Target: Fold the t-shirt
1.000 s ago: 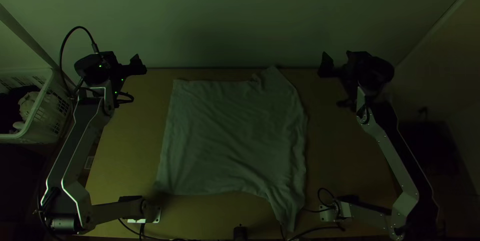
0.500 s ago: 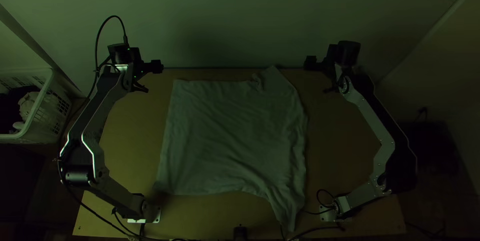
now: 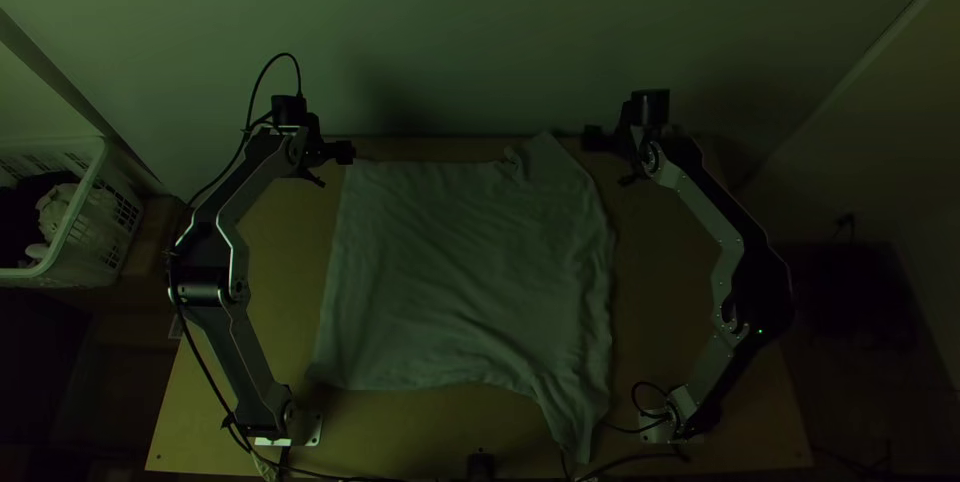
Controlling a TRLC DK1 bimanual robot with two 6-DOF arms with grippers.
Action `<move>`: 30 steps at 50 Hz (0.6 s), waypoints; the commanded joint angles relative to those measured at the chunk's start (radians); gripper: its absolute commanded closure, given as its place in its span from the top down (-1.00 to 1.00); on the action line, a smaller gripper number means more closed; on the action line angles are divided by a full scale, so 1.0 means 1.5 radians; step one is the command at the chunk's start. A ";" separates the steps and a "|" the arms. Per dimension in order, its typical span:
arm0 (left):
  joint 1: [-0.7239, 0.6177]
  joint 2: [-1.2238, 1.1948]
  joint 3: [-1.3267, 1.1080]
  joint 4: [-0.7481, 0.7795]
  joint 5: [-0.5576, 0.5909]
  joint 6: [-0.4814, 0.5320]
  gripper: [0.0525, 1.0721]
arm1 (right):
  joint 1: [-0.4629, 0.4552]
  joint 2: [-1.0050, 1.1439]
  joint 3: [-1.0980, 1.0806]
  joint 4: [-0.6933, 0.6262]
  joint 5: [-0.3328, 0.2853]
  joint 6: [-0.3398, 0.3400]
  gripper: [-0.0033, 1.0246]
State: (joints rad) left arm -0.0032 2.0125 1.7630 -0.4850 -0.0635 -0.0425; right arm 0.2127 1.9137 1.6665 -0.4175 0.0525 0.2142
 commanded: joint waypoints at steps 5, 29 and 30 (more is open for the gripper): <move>-0.006 0.075 0.066 -0.012 0.005 -0.018 0.88 | 0.014 0.072 0.080 -0.071 -0.001 0.035 0.92; -0.022 0.180 0.160 -0.049 -0.008 -0.007 0.71 | 0.011 0.133 0.111 -0.073 -0.001 0.055 0.92; -0.023 0.182 0.160 -0.050 -0.008 -0.005 0.71 | 0.011 0.135 0.111 -0.073 -0.001 0.055 0.92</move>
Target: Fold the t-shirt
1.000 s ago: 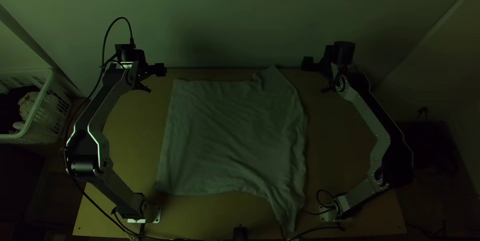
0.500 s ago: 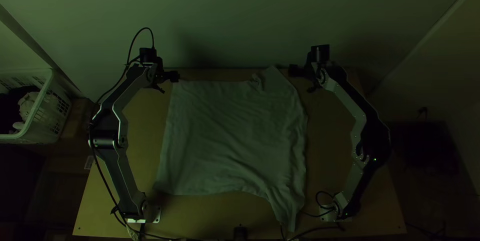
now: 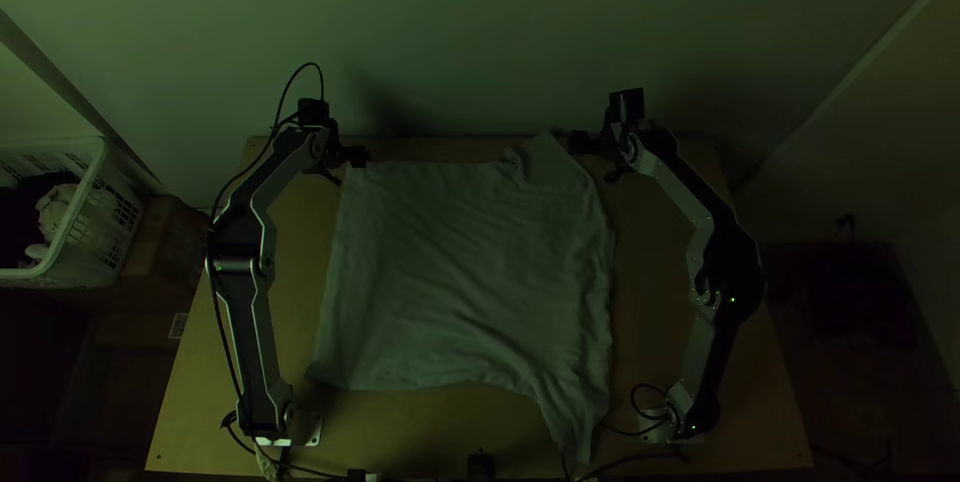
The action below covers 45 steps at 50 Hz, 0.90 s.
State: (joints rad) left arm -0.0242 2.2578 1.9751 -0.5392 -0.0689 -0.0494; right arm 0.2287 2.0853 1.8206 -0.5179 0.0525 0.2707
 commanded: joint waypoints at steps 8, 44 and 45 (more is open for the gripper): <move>-0.022 0.040 0.026 -0.026 -0.031 0.011 0.70 | -0.004 0.030 0.006 -0.010 -0.001 0.027 0.92; -0.022 0.001 0.046 -0.032 -0.040 0.000 -0.95 | -0.024 0.194 0.160 -0.172 -0.001 0.070 0.46; -0.022 0.000 0.045 -0.033 -0.040 0.001 -0.95 | -0.024 0.197 0.163 -0.172 -0.001 0.070 0.42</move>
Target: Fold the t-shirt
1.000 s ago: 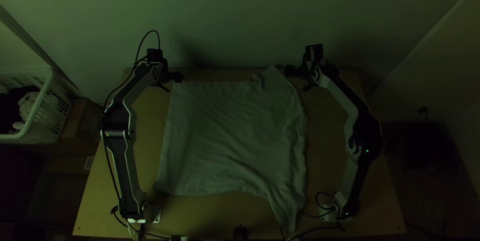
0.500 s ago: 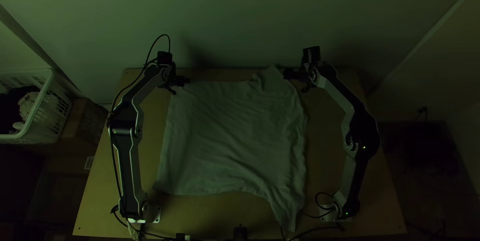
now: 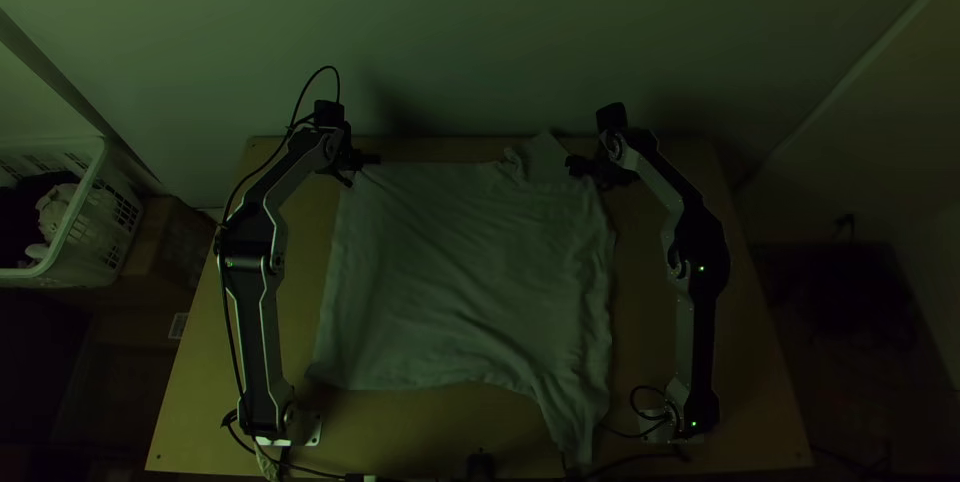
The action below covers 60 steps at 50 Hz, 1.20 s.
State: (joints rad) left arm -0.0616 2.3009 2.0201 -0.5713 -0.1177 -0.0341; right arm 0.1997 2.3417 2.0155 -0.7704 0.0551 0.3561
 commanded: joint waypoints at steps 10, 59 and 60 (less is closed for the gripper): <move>0.002 -0.040 0.012 -0.012 -0.007 -0.006 -0.95 | 0.001 0.058 0.069 -0.004 -0.003 0.013 0.23; 0.014 -0.087 0.004 -0.010 -0.007 -0.015 -0.95 | -0.011 0.053 0.134 -0.040 0.008 -0.012 -0.95; 0.017 -0.088 0.004 -0.010 -0.007 -0.014 -0.95 | -0.015 0.052 0.133 -0.041 0.009 -0.012 -0.95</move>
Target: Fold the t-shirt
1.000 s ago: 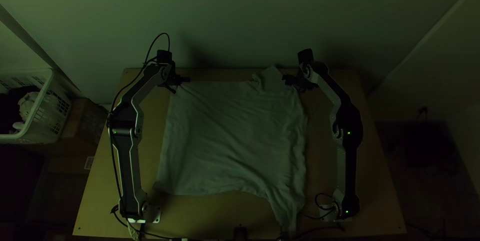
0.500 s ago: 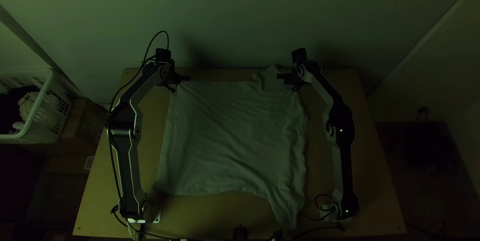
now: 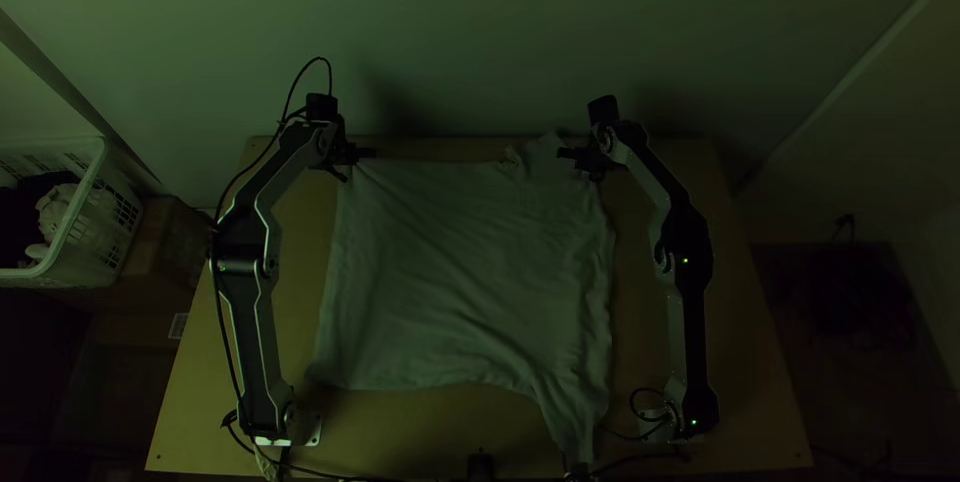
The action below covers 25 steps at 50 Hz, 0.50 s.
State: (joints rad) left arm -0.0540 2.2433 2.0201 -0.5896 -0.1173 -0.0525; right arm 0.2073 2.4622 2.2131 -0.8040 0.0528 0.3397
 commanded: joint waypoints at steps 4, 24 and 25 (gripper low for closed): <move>0.019 -0.052 0.002 0.002 -0.008 -0.002 -0.95 | -0.030 -0.033 -0.002 -0.028 0.012 -0.003 -0.95; 0.022 -0.116 -0.103 0.021 -0.005 -0.002 -0.95 | -0.018 -0.099 -0.041 -0.043 0.013 0.000 -0.95; 0.022 -0.122 -0.112 0.024 -0.004 -0.002 -0.95 | -0.016 -0.104 -0.047 -0.043 0.012 0.000 -0.95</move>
State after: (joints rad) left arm -0.0334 2.1395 1.9141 -0.5766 -0.1165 -0.0525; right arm 0.1764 2.3764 2.1834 -0.8551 0.0536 0.3401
